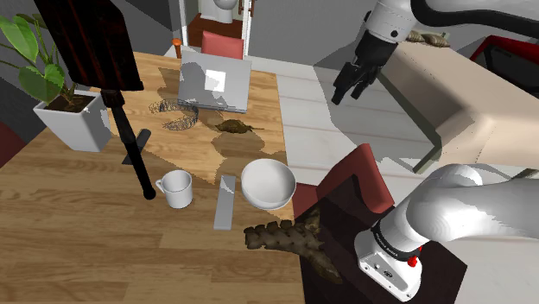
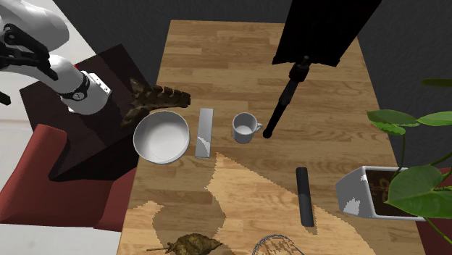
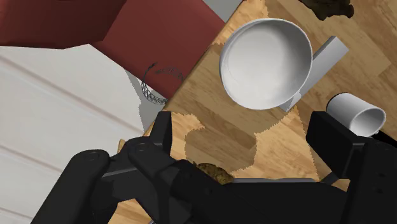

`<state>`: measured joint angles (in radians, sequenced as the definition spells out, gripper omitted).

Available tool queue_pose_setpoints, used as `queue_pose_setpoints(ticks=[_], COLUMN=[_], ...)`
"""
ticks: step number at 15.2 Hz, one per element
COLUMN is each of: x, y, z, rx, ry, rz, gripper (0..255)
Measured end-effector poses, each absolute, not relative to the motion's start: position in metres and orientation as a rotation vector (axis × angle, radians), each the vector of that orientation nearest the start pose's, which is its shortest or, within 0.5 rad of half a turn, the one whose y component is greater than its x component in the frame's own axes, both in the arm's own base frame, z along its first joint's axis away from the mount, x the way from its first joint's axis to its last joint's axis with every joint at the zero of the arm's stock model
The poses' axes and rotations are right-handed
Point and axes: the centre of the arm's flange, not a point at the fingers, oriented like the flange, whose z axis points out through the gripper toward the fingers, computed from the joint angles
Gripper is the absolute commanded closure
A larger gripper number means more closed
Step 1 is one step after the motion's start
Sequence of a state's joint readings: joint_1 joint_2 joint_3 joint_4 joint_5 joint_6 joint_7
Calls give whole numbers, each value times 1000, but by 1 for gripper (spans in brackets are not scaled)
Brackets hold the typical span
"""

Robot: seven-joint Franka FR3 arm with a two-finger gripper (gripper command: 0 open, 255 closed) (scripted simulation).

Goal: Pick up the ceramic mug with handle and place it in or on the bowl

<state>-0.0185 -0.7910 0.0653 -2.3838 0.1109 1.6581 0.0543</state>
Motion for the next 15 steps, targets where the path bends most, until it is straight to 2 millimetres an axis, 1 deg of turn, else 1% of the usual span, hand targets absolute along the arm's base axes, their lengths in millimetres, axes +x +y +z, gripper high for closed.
queue_pose_setpoints(ticks=[2, 3, 6, 7, 9, 10, 12, 13, 15], x=[316, 322, 339, 345, 358, 362, 374, 380, 394], y=[35, 42, 69, 75, 96, 100, 121, 133, 145], z=[583, 576, 557, 549, 534, 528, 517, 509, 494], rx=[-3073, -3073, -3074, -3075, -3075, -3075, -3076, -3076, -3077], ry=[47, 44, 34, 31, 24, 20, 13, 10, 4], rz=[-93, -90, -84, -81, -76, -75, -71, -68, -64], gripper=[0, 0, 0, 0, 0, 0, 0, 0, 0])
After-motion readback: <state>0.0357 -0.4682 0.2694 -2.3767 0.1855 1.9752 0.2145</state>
